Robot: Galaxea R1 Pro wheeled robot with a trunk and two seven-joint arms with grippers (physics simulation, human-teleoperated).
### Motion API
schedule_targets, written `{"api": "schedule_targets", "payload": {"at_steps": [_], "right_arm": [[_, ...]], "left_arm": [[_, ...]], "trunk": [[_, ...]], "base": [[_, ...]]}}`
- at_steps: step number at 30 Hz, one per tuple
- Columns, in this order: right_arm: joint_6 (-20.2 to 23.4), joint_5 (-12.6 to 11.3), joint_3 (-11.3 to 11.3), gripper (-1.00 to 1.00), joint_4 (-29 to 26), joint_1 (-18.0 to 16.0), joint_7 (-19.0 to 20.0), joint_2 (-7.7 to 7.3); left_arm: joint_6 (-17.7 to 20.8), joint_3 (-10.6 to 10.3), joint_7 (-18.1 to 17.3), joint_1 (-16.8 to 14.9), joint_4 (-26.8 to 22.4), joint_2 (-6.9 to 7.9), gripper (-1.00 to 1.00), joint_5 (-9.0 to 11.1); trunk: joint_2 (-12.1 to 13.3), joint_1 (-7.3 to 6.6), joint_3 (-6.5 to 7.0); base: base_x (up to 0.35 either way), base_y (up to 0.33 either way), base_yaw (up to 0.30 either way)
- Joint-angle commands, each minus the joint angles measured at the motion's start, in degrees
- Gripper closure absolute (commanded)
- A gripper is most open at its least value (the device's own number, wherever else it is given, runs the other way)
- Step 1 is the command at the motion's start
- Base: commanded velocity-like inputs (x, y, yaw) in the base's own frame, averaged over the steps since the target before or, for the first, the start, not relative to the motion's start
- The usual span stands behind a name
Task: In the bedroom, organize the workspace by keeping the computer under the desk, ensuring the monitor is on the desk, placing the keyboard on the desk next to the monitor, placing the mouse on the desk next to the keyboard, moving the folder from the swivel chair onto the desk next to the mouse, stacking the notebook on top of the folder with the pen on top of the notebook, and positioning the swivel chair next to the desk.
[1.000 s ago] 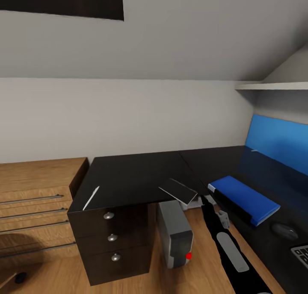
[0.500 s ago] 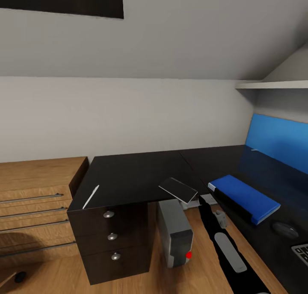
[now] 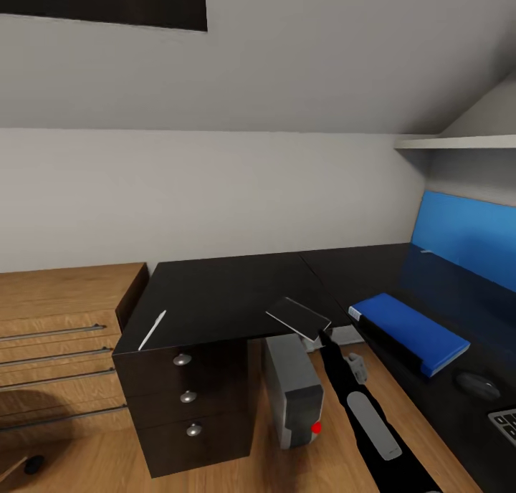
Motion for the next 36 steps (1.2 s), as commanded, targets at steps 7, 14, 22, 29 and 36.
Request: {"api": "schedule_targets", "payload": {"at_steps": [7, 14, 22, 29, 36], "right_arm": [[-0.41, -0.56, 0.15, -1.0, 1.44, -0.03, -0.34, 0.06], [-0.34, -0.57, 0.12, -1.0, 2.06, -0.04, -0.49, 0.08], [-0.34, -0.57, 0.11, -1.0, 2.1, -0.05, -0.53, 0.08], [-0.34, -0.57, 0.15, -1.0, 2.1, -0.05, -0.47, 0.13], [-0.26, -0.57, 0.26, -1.0, 2.11, -0.04, -0.54, 0.51]], "left_arm": [[-0.27, -0.33, -0.11, 0.01, 0.02, 0.05, -1.0, 0.41], [-0.65, -0.27, 0.02, 0.01, -0.25, 0.19, -1.0, 0.49], [-1.82, -0.29, 0.01, 0.03, -3.49, 0.43, -1.0, 0.56], [1.95, -0.37, 0.07, 5.71, -20.5, 1.3, -1.0, 0.71], [5.39, -0.32, 0.07, 8.49, -25.41, 1.85, -1.0, 1.83]], "trunk": [[-0.03, 0.0, -0.05], [-0.03, 0.0, -0.05], [-0.03, 0.0, -0.05], [-0.03, 0.0, -0.05], [-1.23, 0.66, -0.59]], "base": [[0.096, 0.0, 0.0], [0.063, 0.0, 0.0], [0.006, 0.0, 0.0], [0.0, 0.0, 0.0], [0.0, 0.0, 0.0]]}}
